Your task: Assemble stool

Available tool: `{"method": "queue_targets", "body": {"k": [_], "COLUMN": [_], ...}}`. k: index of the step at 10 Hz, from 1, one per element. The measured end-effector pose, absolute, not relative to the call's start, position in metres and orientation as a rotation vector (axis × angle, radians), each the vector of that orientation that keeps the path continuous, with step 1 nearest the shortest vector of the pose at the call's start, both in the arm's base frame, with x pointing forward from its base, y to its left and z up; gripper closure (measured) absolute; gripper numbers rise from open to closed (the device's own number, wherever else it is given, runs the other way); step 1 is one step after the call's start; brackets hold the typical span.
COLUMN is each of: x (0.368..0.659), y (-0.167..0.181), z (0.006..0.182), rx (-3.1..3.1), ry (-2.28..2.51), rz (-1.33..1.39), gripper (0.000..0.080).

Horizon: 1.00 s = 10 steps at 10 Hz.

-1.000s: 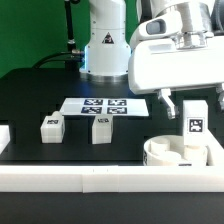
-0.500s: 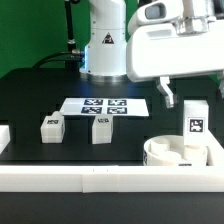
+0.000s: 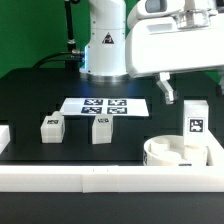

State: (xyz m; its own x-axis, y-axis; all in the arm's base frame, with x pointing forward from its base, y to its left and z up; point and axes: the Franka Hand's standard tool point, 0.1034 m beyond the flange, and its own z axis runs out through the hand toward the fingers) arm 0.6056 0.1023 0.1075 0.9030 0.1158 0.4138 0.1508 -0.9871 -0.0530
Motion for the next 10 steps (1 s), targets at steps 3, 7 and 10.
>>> {"method": "queue_targets", "body": {"k": [3,7,10], "x": [0.596,0.594,0.595], "y": [0.103,0.111,0.111], "z": [0.102,0.105,0.103], "rx": [-3.004,-2.976,-2.979], "ry": [-0.117,-0.136,-0.12], "rz": [-0.296,0.162,0.141], "gripper": [0.0151,0.0151,0.0151]}}
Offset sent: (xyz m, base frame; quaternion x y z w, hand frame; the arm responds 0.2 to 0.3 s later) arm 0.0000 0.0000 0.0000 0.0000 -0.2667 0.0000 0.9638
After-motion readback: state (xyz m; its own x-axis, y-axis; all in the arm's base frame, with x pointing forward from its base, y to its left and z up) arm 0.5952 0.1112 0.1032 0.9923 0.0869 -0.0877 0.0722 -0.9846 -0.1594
